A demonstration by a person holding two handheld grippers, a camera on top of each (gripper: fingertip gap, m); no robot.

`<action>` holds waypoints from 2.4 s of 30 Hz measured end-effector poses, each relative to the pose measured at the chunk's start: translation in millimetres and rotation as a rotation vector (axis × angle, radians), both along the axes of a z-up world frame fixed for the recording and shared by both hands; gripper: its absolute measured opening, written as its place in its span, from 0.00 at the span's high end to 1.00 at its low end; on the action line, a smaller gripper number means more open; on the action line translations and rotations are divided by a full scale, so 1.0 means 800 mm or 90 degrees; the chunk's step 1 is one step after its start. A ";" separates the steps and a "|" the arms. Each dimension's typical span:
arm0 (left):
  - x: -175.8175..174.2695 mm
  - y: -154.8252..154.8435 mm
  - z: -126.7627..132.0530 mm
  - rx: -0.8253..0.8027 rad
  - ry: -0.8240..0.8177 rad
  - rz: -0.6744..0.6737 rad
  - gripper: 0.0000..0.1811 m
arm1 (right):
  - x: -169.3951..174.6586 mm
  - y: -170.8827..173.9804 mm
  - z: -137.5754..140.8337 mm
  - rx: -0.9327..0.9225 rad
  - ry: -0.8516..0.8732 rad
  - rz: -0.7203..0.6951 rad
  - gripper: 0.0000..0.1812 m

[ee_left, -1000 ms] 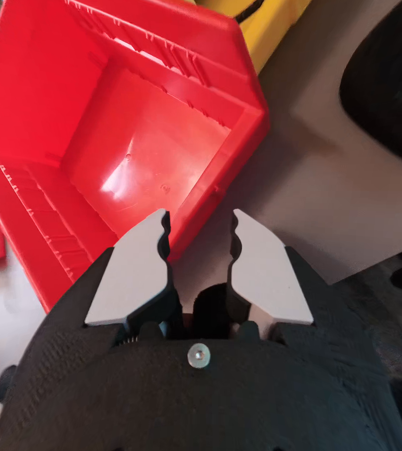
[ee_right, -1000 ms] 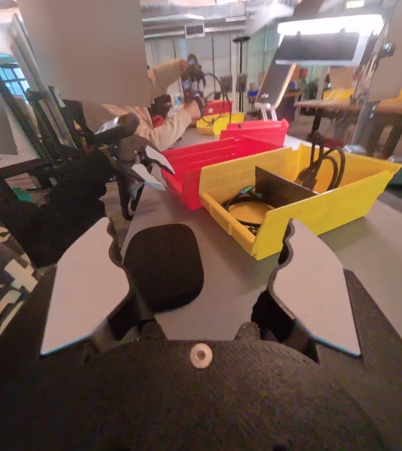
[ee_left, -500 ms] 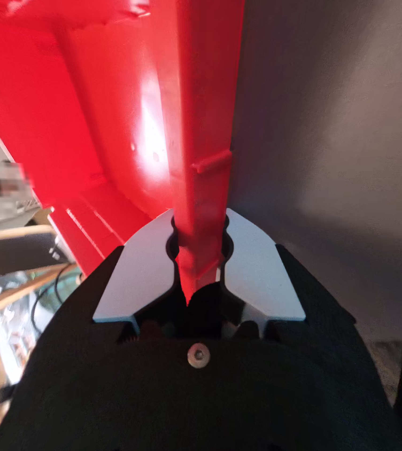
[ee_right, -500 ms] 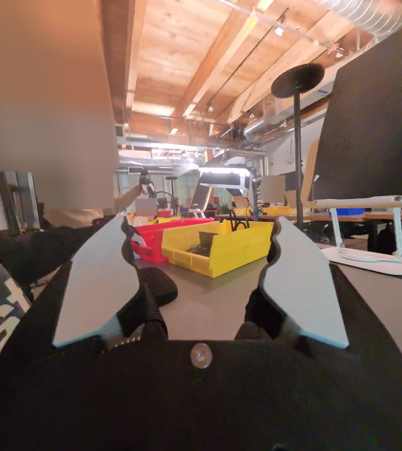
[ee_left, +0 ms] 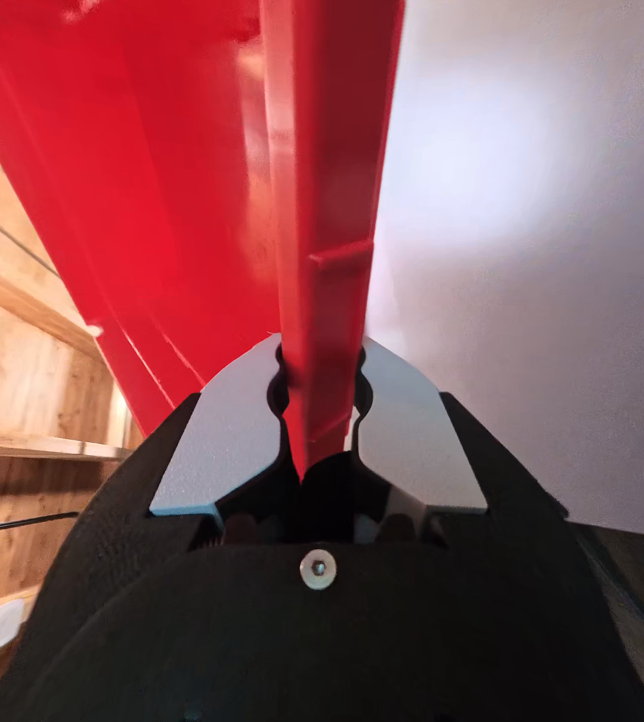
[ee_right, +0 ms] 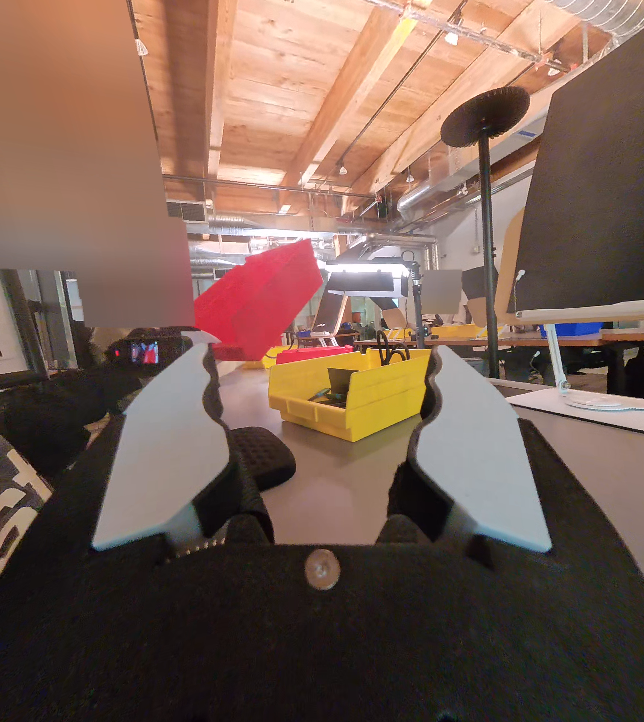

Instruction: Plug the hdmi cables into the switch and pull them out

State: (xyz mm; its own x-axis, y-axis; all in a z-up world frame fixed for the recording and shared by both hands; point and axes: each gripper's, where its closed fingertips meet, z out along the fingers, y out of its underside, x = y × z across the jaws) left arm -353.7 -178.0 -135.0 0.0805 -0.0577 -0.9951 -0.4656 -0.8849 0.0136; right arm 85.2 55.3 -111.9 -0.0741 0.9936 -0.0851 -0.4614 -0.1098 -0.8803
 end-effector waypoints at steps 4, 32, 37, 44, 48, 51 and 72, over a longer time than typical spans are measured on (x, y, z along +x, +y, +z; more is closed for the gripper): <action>0.064 0.048 0.038 0.050 0.004 -0.109 0.84 | 0.004 0.008 0.003 0.018 0.010 -0.067 0.39; 0.471 0.387 -0.145 -0.225 -0.254 -0.545 0.81 | 0.138 0.096 0.037 0.046 0.203 -0.566 0.39; 0.475 0.381 -0.117 -0.077 -0.326 -0.569 0.66 | 0.143 0.097 0.038 0.067 0.199 -0.602 0.40; 0.377 0.289 -0.021 0.267 -0.563 -0.548 0.53 | 0.083 0.033 0.043 0.316 0.121 -0.557 0.42; 0.258 0.240 -0.050 0.267 -0.543 -0.404 0.53 | -0.017 0.026 -0.054 0.464 -0.293 -0.470 0.69; 0.200 0.217 -0.076 0.226 -0.519 -0.338 0.56 | -0.052 0.044 -0.120 0.526 -0.556 -0.449 0.58; 0.073 0.185 -0.147 0.059 -0.476 -0.196 0.75 | 0.077 0.168 -0.184 0.352 -0.992 -0.480 0.76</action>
